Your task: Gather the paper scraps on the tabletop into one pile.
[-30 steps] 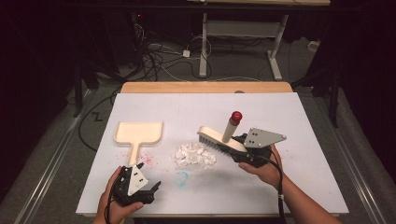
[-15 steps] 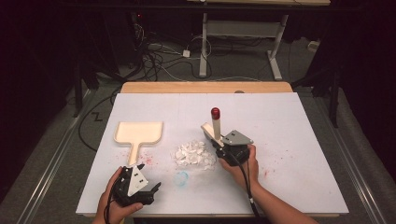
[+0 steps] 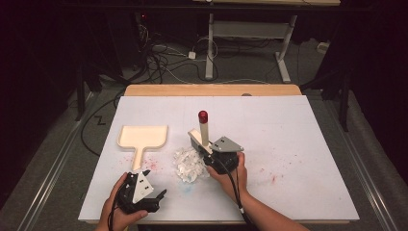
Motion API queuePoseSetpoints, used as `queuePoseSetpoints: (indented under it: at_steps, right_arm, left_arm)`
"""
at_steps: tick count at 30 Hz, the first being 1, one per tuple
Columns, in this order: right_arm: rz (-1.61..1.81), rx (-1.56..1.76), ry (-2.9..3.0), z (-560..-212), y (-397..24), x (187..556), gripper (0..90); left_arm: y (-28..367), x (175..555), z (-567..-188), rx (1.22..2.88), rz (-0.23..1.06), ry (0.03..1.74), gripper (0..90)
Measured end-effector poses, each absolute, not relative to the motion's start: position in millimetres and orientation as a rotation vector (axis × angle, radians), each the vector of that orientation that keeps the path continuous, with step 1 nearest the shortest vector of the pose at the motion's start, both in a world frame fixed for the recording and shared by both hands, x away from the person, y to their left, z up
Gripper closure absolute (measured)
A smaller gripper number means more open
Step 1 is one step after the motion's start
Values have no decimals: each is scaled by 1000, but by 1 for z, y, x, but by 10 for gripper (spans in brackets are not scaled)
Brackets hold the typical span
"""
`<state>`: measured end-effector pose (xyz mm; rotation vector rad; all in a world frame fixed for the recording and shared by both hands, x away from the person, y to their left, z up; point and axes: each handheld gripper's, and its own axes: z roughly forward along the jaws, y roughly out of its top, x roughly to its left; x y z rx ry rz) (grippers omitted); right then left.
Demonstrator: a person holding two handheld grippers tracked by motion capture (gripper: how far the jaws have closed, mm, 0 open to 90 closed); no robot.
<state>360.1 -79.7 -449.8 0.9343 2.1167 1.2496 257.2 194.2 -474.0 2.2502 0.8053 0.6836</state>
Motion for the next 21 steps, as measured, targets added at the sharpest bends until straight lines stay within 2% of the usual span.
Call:
queuePoseSetpoints:
  at_steps: [12, 17, 21]
  right_arm:
    - [1268, 920, 2053, -427, -122, 367, 680]
    - [1248, 884, 2158, -414, -150, 355, 680]
    - [1193, 901, 2246, -419, -178, 336, 680]
  left_arm:
    - [194, 258, -475, 2260, 682, 807, 174]
    - [193, 257, -475, 2265, 680, 801, 174]
    - [192, 258, -476, 2275, 671, 799, 174]
